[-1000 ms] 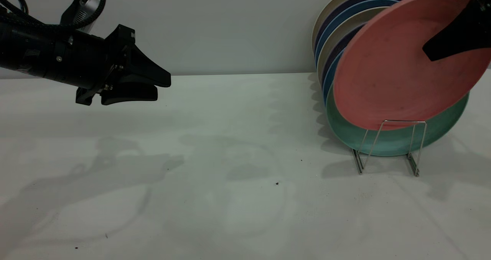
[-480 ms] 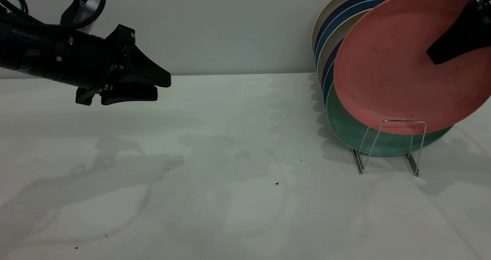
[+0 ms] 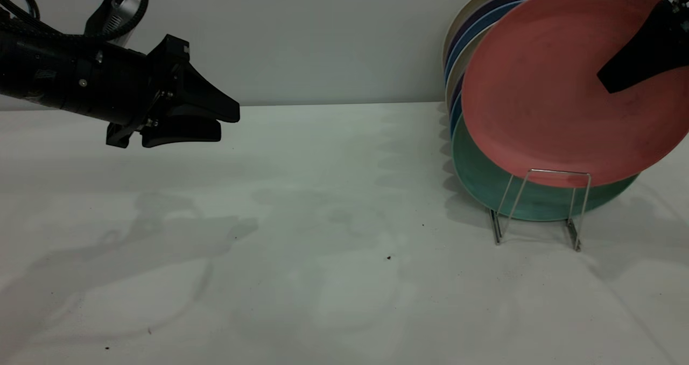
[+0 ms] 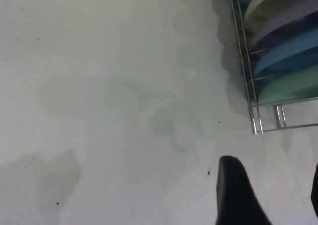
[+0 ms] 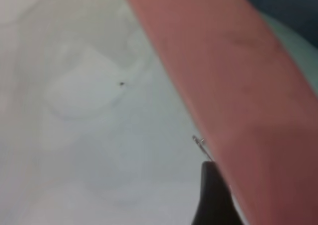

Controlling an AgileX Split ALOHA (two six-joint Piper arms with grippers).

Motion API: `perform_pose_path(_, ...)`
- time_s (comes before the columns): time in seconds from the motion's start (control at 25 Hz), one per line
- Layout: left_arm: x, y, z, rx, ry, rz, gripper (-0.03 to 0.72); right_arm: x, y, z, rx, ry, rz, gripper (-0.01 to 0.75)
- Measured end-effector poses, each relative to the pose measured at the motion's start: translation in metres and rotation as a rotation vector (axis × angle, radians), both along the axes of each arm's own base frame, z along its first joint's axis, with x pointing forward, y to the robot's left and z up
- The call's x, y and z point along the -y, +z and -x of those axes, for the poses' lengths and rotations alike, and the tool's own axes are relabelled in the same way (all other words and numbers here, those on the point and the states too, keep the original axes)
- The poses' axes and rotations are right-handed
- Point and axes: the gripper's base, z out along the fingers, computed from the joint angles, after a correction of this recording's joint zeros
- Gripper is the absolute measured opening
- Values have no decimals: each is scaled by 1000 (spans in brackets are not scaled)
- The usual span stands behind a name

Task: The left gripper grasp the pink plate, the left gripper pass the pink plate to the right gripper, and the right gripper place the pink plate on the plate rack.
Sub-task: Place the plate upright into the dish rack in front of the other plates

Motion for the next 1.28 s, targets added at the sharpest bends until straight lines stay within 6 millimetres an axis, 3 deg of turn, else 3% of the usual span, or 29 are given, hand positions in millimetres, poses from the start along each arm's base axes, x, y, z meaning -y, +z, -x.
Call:
perform_pose_path(0.32,0,0,0,0,0,0,404,0,0,0,7,2,7,523)
perform_pose_path(0.68,0,0,0,1,3,-5,404,8,-6,1,40,84,142,523)
perform_pose_path(1.0,-1,-1,-1,2,8,-12,404,-6,6,-3,153,123,-26,523)
perform_pose_path(1.28,-1,-1,0,2,6,-13,404,-1,3,-5,174,128,53,523)
